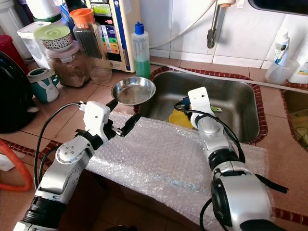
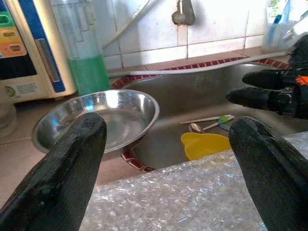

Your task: Kitchen organization

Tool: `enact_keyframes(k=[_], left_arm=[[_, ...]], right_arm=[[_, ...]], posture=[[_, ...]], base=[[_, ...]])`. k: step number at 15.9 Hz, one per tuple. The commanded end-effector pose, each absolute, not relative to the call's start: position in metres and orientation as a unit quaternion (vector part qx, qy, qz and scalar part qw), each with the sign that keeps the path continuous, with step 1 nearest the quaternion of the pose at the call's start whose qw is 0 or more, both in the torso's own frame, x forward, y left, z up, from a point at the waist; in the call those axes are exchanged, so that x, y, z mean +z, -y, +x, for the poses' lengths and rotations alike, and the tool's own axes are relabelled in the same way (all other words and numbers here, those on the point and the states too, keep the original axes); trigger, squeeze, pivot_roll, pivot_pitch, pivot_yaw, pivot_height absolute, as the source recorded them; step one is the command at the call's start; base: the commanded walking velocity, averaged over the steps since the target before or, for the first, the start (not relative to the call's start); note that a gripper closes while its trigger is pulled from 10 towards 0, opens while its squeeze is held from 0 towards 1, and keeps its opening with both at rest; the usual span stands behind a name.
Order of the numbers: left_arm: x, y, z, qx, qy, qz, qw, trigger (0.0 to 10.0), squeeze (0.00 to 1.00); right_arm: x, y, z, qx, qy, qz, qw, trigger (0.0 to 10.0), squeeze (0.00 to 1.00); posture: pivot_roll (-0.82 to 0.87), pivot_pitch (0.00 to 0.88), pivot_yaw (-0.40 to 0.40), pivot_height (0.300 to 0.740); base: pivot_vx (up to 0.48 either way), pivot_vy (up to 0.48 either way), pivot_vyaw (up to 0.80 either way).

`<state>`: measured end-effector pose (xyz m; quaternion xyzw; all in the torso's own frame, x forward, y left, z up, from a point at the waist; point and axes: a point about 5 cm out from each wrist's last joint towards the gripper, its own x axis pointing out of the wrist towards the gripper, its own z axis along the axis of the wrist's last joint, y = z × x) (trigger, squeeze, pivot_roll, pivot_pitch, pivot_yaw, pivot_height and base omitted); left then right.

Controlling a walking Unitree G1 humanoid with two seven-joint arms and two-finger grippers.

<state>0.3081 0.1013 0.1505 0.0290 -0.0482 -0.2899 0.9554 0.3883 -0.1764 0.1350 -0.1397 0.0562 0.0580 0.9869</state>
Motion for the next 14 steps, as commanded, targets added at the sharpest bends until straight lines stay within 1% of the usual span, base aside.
enact_keyframes(k=[1, 2, 3, 5, 7, 9, 11, 12, 13, 14], left_arm=[[0.153, -0.105, 0.310, -0.283, 0.049, 0.034, 0.957, 10.0, 0.00], [0.154, -0.107, 0.313, -0.269, 0.052, 0.040, 0.961, 10.0, 0.00], [0.154, -0.116, 0.321, -0.226, 0.049, 0.051, 0.972, 10.0, 0.00], [0.156, -0.128, 0.331, -0.188, 0.044, 0.050, 0.980, 10.0, 0.00], [0.164, -0.137, 0.348, -0.155, 0.035, 0.034, 0.987, 10.0, 0.00], [0.166, -0.142, 0.366, -0.129, 0.012, 0.021, 0.991, 10.0, 0.00], [0.165, -0.143, 0.380, -0.118, -0.016, -0.005, 0.993, 10.0, 0.00], [0.162, -0.141, 0.385, -0.118, -0.035, -0.002, 0.992, 10.0, 0.00], [0.159, -0.138, 0.389, -0.122, -0.052, -0.007, 0.991, 10.0, 0.00], [0.154, -0.137, 0.392, -0.115, -0.080, -0.018, 0.990, 10.0, 0.00]], right_arm=[[0.142, 0.172, 0.389, 0.065, -0.027, -0.130, 0.989, 10.0, 1.00], [0.147, 0.167, 0.389, 0.080, -0.002, -0.104, 0.991, 10.0, 1.00], [0.157, 0.157, 0.387, 0.105, 0.040, -0.079, 0.991, 10.0, 1.00], [0.167, 0.144, 0.383, 0.134, 0.079, -0.061, 0.986, 10.0, 0.91], [0.181, 0.123, 0.367, 0.194, 0.130, -0.032, 0.972, 10.0, 0.88], [0.191, 0.111, 0.344, 0.243, 0.156, -0.015, 0.957, 10.0, 0.86], [0.204, 0.107, 0.327, 0.257, 0.168, -0.003, 0.952, 10.0, 0.86], [0.209, 0.107, 0.321, 0.260, 0.170, 0.005, 0.951, 10.0, 0.85], [0.211, 0.108, 0.315, 0.254, 0.171, -0.001, 0.952, 10.0, 0.74], [0.212, 0.110, 0.309, 0.249, 0.166, -0.002, 0.954, 10.0, 0.73]], posture=[[0.11, 0.035, 0.081, 0.740], [0.10, 0.034, 0.081, 0.740], [0.10, 0.036, 0.082, 0.740], [0.09, 0.039, 0.085, 0.740], [0.07, 0.046, 0.092, 0.740], [0.04, 0.058, 0.103, 0.740], [0.00, 0.074, 0.121, 0.740], [-0.03, 0.081, 0.129, 0.740], [-0.05, 0.089, 0.139, 0.740], [-0.07, 0.094, 0.145, 0.740]], base=[[0.000, 0.000, 0.00], [0.000, 0.000, 0.00], [0.000, 0.000, 0.00], [0.000, 0.000, 0.00], [0.000, 0.000, 0.00], [0.000, 0.000, 0.00], [0.000, 0.000, 0.00], [0.000, 0.000, 0.00], [0.000, 0.000, 0.00], [0.000, 0.000, 0.00]])
